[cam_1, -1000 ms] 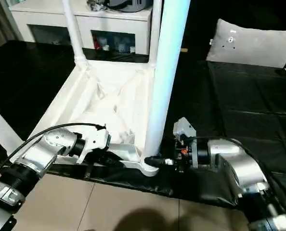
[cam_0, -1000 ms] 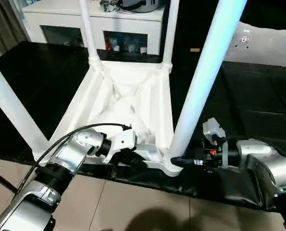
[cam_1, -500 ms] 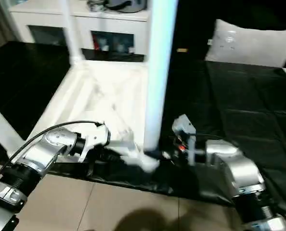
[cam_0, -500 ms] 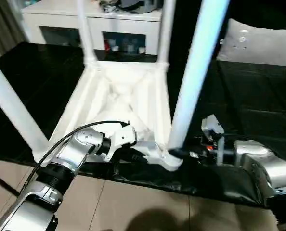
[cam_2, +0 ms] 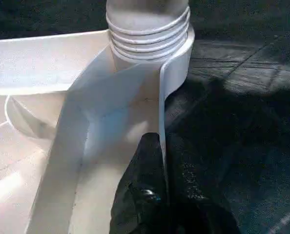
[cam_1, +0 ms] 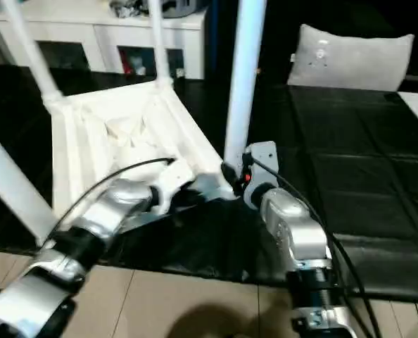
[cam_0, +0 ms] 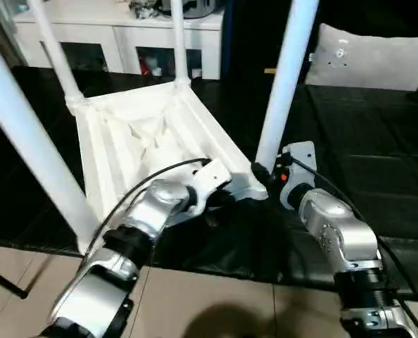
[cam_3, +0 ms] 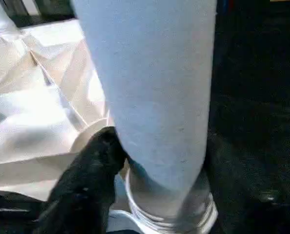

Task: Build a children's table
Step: Rotate leg to tighten

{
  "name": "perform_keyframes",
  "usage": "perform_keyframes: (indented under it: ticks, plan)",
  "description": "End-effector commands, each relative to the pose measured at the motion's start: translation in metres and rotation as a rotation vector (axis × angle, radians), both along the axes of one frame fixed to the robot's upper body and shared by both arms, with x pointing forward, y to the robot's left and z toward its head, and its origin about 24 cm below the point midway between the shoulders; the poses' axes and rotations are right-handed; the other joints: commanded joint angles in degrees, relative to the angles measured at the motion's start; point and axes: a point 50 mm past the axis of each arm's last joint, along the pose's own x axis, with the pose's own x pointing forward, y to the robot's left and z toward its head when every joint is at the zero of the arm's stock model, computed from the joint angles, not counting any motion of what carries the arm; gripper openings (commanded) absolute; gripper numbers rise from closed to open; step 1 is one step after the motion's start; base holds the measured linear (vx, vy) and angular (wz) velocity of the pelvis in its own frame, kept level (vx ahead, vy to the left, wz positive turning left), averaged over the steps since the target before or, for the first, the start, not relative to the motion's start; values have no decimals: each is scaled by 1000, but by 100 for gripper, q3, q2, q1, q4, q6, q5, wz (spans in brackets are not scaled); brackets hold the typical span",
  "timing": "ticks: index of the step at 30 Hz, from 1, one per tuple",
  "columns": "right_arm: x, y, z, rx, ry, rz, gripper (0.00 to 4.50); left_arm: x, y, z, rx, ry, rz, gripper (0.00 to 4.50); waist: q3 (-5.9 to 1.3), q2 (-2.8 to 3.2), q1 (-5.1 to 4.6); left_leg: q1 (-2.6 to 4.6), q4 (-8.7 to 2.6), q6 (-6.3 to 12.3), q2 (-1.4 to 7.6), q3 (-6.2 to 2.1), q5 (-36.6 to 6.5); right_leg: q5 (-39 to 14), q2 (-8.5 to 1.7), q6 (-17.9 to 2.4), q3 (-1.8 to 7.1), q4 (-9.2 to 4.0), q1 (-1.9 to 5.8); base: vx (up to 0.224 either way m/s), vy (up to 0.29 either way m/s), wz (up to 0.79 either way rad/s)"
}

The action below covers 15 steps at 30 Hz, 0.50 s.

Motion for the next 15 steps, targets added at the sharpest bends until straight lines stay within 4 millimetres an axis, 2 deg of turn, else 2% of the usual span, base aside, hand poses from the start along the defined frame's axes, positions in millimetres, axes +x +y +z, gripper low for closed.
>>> perform_keyframes:
  ticks: [1,3,4,5,6,8,9,10,11,12,14,15]
  plan:
    - [-10,23,6,51,-40,166,303,0,-5,0,-23,-36,8,0,-334,-131,41,-89,-370,482,209,-94,-585,-1956,-419,-390,358,-396,326,0,0,0]
    - [-15,15,7,44,-59,207,322,-1,1,0,-12,-55,-14,0,-337,-93,81,-84,-362,582,213,-84,-533,-1896,-417,-412,366,-399,326,0,0,0]
    - [-20,7,8,29,-64,248,333,-2,5,0,-12,-70,-44,0,-327,-123,105,-92,-367,613,208,-82,-555,-1947,-415,-368,363,-405,344,0,0,0]
    - [-22,3,9,22,-64,268,333,-3,6,-1,-13,-75,-58,0,-329,-110,106,-87,-370,621,213,-81,-578,-1978,-414,-367,364,-396,336,0,0,0]
    - [-23,-2,9,9,-64,286,350,-4,9,-1,-17,-76,-85,0,-309,-123,110,-93,-377,634,207,-78,-671,-2141,-412,-290,354,-428,343,0,0,0]
    - [-25,-11,8,-8,-63,325,365,-6,15,-3,-14,-68,-112,0,-287,-57,85,-77,-373,559,180,-82,-894,-2520,-410,-185,325,-487,324,0,0,0]
    - [-27,-16,7,-23,-63,350,373,-8,18,-5,-11,-63,-126,0,-279,-57,45,-59,-362,522,159,-69,-1013,-2751,-395,-107,310,-546,296,0,0,0]
    - [-29,-21,7,-48,-64,378,373,-10,20,-5,-10,-55,-149,0,-283,-66,49,-53,-356,510,153,-72,-1043,-2831,-392,-67,301,-548,297,0,0,0]
    - [-31,-28,8,-76,-65,408,393,-12,23,-5,-10,-46,-178,0,-273,-66,51,-41,-356,511,158,-69,-1076,-2966,-390,-29,300,-568,281,0,0,0]
    - [-33,-34,9,-84,-65,426,393,-14,25,-5,-9,-42,-203,0,-273,-93,57,-43,-362,517,171,-76,-1096,-3035,-399,-18,297,-562,281,0,0,0]
    - [-35,-46,11,-100,-63,468,407,-18,31,-6,2,-32,-253,0,-284,-71,58,-52,-371,530,195,-89,-1092,-2948,-400,-38,304,-550,276,0,0,0]
    - [-37,-52,12,-115,-56,499,420,-20,34,-6,11,-26,-283,0,-284,-89,57,-51,-370,543,201,-88,-1078,-2896,-397,-53,312,-546,275,0,0,0]
